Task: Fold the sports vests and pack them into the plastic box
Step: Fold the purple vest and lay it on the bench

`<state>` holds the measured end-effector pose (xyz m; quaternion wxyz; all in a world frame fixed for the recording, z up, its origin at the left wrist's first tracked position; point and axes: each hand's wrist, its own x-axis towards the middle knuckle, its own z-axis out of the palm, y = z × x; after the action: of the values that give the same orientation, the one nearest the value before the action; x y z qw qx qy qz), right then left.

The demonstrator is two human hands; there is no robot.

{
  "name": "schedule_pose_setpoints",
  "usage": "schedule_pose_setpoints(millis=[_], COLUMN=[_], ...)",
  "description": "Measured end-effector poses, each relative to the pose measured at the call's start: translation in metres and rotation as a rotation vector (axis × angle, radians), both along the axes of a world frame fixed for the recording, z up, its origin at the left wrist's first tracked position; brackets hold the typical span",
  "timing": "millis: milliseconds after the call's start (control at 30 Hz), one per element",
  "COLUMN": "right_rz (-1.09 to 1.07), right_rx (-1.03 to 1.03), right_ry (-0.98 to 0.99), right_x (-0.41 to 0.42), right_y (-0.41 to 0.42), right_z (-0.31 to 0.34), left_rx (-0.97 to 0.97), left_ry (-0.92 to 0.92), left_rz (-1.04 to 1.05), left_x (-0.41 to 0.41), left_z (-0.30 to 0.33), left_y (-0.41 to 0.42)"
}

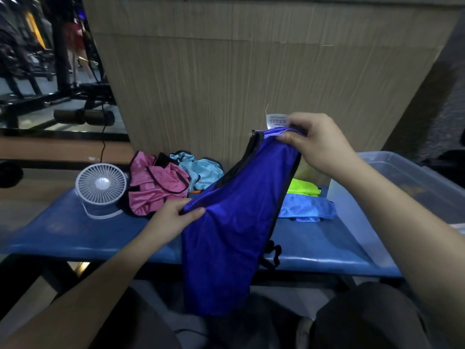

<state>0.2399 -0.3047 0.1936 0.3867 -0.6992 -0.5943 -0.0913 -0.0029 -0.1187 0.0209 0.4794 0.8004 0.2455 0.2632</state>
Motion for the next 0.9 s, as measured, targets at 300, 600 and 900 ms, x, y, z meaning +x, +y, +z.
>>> schedule_pose_setpoints(millis=[300,600,900], right_rz=[-0.005,-0.012,-0.029], right_rx=[0.029,0.129,0.163], right_ry=[-0.073,-0.129,-0.163], right_x=[-0.008,-0.018,-0.003], right_y=[0.006,-0.012,-0.006], right_z=[0.018,0.057,0.108], left_rx=[0.028,0.063,0.087], left_ry=[0.026,-0.015,-0.108], left_rz=[-0.015,0.008,0.022], left_x=[0.004,0.0,0.017], left_z=[0.017,0.054,0.105], left_y=[0.001,-0.011,-0.007])
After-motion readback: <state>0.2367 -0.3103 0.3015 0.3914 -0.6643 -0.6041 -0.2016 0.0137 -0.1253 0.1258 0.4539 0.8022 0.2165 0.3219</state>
